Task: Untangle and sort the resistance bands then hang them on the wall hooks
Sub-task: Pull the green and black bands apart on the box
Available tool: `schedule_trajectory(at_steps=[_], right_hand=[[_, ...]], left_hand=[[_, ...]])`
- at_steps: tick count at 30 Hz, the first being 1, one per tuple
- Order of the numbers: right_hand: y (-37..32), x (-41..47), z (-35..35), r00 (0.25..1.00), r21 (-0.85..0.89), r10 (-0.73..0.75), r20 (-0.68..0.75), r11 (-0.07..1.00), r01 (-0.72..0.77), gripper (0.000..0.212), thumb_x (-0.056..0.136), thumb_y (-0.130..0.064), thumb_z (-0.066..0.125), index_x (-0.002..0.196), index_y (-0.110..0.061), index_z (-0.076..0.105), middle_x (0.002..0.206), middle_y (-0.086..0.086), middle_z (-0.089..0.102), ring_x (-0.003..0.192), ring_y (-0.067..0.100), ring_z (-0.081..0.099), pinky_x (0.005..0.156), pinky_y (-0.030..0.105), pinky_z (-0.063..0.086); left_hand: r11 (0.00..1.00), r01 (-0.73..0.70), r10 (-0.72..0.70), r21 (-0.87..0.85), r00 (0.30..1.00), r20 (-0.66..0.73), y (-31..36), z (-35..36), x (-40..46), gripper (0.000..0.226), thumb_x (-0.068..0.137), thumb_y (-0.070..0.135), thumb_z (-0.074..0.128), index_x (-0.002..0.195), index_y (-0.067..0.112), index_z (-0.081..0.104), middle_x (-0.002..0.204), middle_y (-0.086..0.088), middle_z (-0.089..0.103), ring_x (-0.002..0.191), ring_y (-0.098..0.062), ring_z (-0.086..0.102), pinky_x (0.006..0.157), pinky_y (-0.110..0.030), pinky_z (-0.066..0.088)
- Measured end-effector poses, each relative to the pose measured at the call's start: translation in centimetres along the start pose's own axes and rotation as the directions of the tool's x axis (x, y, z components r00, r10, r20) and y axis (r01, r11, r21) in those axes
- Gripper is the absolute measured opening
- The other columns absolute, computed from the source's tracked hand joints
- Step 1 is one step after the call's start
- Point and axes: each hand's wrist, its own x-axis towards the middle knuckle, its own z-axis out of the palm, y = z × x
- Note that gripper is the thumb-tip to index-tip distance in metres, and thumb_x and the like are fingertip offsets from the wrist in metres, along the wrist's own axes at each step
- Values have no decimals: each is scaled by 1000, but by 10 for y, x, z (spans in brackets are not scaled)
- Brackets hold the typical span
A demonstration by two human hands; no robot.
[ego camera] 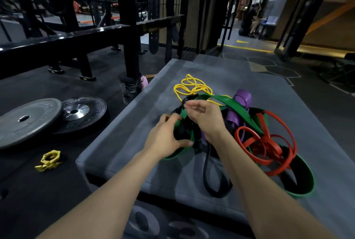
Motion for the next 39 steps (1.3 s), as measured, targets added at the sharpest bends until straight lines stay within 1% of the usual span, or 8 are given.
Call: schedule_trajectory(at_steps=[6,10,14,18,22,25,33,39], right_hand=[[2,4,-3,966,-233,-125,-225,970,71,28,80,13,48,97,0,67,90,2,63,81,12,58,86,24,47],[-5,-3,2,938,-434,-252,-238,892,129,42,78,12,43,113,-6,56,109,1,45,84,14,51,83,14,36],[2,1,12,983,-419,-83,-164,908,6,24,89,-12,50,110,-3,59,105,16,65,99,29,60,97,33,43],[14,5,32,991,-138,104,-85,984,-115,41,72,-46,47,61,-7,55,69,19,58,71,32,57,79,56,50],[-10,-1,34,952,380,302,40,877,-294,22,90,-15,43,73,-12,58,76,8,61,73,20,57,71,36,48],[-13,-4,29,953,394,268,144,868,-304,14,92,-9,47,90,-7,61,81,6,62,76,17,58,69,30,48],[-25,23,-32,868,631,251,-429,770,89,33,92,7,45,65,-11,42,67,4,46,61,10,48,52,18,51],[1,20,-33,846,387,202,-493,922,5,35,88,0,57,58,-10,42,59,6,47,54,11,49,48,20,50]], left_hand=[[989,-144,134,-15,948,-288,1,-2,10,27,78,31,70,100,18,63,102,1,55,94,-26,58,78,-34,45],[956,-52,-73,-287,910,-408,3,-13,11,24,93,35,49,97,12,55,94,-2,68,93,-26,61,80,-36,44],[845,-22,-197,-534,916,-350,-5,-21,9,22,98,32,39,87,15,48,77,11,66,75,-5,63,79,-29,45],[827,-44,-147,-560,945,-292,-8,-20,7,21,98,30,40,81,18,45,70,12,65,59,10,58,68,-11,43],[798,-13,-189,-603,944,-271,-13,-21,10,22,97,29,43,78,20,47,69,10,66,56,10,58,71,-15,45],[796,-12,-176,-606,952,-251,-18,-22,11,22,96,28,45,76,21,49,69,9,66,58,6,58,75,-25,46],[707,206,-551,-677,760,-344,-35,-40,12,20,97,31,41,93,12,42,80,-3,47,79,-20,43,71,-28,31],[715,543,-666,-440,720,-193,-53,-35,9,44,94,30,48,124,-1,43,131,-23,43,117,-38,45,90,-40,39]])
